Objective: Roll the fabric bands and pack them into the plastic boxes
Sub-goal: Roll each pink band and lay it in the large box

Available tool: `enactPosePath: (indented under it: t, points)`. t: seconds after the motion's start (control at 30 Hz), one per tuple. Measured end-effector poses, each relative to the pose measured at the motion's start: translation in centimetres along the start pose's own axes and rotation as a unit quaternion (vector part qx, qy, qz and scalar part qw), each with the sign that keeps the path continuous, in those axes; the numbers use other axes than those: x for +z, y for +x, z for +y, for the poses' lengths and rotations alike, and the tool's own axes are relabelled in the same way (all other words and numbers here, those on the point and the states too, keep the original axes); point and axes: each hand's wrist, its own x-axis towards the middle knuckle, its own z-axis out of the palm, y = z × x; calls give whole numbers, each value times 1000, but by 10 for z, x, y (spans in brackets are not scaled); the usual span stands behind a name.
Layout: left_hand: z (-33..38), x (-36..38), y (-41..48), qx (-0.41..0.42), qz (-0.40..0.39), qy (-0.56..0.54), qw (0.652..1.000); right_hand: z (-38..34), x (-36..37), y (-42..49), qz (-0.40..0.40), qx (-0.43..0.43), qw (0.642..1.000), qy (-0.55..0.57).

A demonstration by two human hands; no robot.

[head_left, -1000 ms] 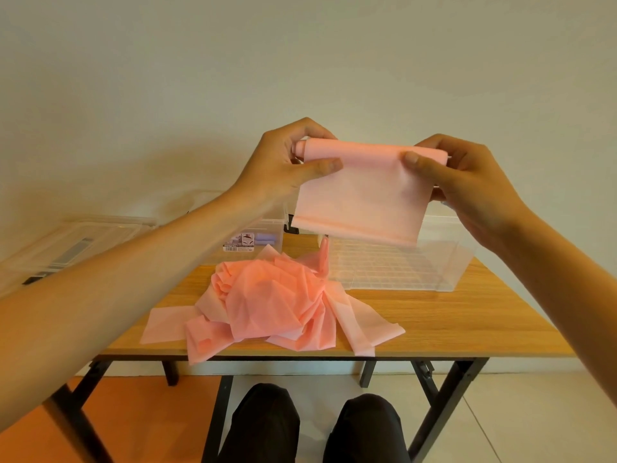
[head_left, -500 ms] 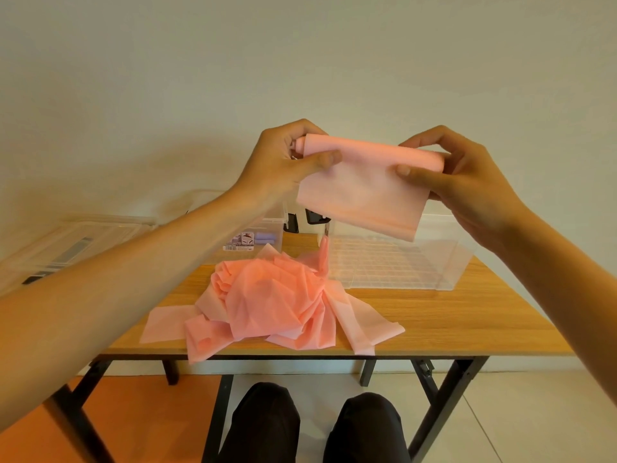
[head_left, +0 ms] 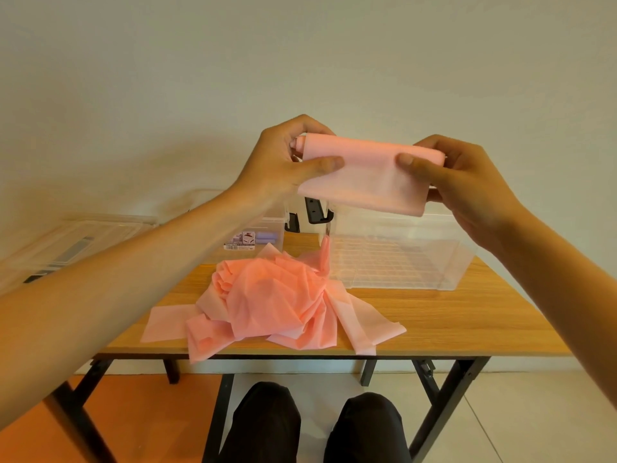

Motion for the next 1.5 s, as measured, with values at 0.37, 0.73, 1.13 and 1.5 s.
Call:
enactPosePath:
  t: [0.37,0.73,1.13,1.5]
  points:
    - [-1,0,-2,6,13,6,1000,1,3,0,-6,-7,1000,28]
    - [0,1,-2,-8,30,23,999,0,3,1,-22,-24,999,25]
    - [0,0,-2,-17,20,12,1000,-1,3,0,-14,-18,999,23]
    - [1,3,-3,-2,12,6,1000,-2,1,1,-22,12,999,23]
